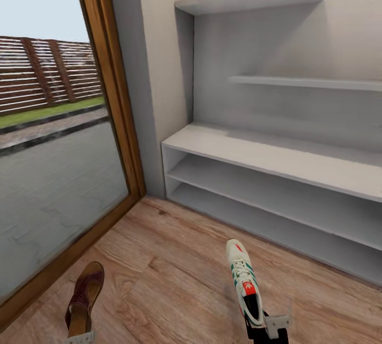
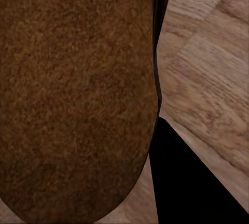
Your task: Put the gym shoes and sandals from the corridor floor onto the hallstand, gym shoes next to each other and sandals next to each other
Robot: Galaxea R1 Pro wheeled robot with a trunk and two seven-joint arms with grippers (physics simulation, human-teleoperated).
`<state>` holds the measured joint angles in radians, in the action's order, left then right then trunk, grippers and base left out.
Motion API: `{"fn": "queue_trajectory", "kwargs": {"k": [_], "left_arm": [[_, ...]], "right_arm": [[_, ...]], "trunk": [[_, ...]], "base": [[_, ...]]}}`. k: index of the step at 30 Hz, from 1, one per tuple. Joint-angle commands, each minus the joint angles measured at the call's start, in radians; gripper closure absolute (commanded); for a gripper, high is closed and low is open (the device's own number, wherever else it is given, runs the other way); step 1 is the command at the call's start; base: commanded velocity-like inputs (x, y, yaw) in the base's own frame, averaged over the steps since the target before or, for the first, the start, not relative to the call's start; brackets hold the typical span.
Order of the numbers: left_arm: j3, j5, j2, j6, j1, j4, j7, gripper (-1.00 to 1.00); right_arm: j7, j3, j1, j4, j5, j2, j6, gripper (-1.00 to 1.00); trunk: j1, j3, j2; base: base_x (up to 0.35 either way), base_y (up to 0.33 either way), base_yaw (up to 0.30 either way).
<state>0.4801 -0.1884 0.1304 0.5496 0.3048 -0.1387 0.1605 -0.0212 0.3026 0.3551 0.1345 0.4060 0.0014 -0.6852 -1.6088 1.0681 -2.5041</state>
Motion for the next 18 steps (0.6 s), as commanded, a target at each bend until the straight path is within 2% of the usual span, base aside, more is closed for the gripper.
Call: {"fn": "queue_trajectory", "kwargs": {"k": [1,11,18], "left_arm": [[0.009,-0.011,0.0,0.003,0.0,0.001,0.004,1.0],[0.009,-0.011,0.0,0.003,0.0,0.001,0.004,1.0],[0.009,-0.011,0.0,0.003,0.0,0.001,0.004,1.0]], "right_arm": [[0.0,0.007,0.001,-0.001,0.01,0.0,-0.004,1.0],[-0.001,0.007,0.001,-0.001,0.01,0.0,-0.004,1.0],[-0.001,0.007,0.001,-0.001,0.01,0.0,-0.004,1.0]], "trunk": [[0.0,0.0,0.0],[0.0,-0.006,0.0],[0.0,-0.01,0.0]], "base": [[0.0,0.277,-0.25],[0.0,0.267,-0.25],[0.0,0.046,-0.25]]}}
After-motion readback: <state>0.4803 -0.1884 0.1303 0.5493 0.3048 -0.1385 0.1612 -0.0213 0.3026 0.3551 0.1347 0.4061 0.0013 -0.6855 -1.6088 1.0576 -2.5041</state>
